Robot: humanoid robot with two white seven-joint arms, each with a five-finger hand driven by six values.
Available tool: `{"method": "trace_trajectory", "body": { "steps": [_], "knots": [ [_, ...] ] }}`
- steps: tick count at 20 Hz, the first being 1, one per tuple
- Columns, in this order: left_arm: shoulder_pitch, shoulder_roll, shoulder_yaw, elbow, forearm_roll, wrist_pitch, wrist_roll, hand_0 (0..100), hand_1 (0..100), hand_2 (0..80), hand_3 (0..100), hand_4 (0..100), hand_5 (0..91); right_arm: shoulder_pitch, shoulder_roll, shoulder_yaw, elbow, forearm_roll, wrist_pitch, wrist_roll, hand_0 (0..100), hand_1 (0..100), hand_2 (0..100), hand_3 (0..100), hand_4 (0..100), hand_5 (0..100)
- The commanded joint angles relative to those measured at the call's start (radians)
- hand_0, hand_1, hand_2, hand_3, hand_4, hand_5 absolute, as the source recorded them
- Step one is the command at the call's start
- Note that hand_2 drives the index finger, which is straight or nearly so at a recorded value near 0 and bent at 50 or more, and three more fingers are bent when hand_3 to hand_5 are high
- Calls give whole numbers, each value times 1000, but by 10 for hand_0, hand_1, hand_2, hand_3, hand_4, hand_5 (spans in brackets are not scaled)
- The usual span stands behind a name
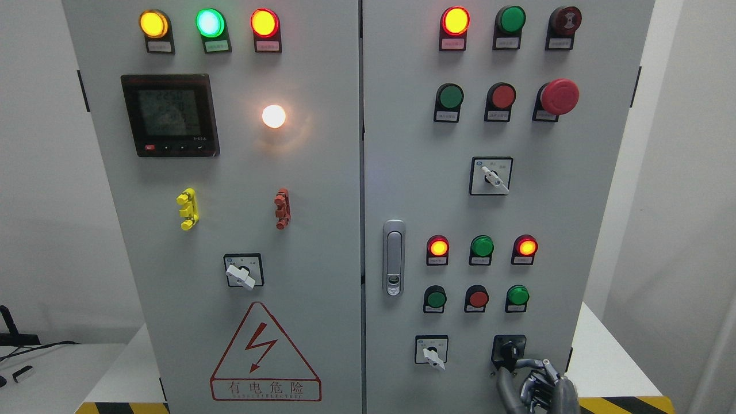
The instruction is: Trip black knob to open circuit
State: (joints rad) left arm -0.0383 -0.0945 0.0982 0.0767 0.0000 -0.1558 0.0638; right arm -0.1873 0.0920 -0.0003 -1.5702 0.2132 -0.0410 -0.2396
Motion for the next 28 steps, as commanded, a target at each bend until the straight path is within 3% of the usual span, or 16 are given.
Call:
{"method": "trace_trajectory", "body": {
  "steps": [1,28],
  "knots": [
    [0,-1,0,0,5,-1,1,120,389,0,0,0,0,0,0,0,-2,0,0,19,413,750,544,958,1000,1000],
    [0,1,0,0,5,-1,1,120,389,0,0,0,0,0,0,3,-2,3,18,20,410,732,501,948,1000,1000]
  ]
}}
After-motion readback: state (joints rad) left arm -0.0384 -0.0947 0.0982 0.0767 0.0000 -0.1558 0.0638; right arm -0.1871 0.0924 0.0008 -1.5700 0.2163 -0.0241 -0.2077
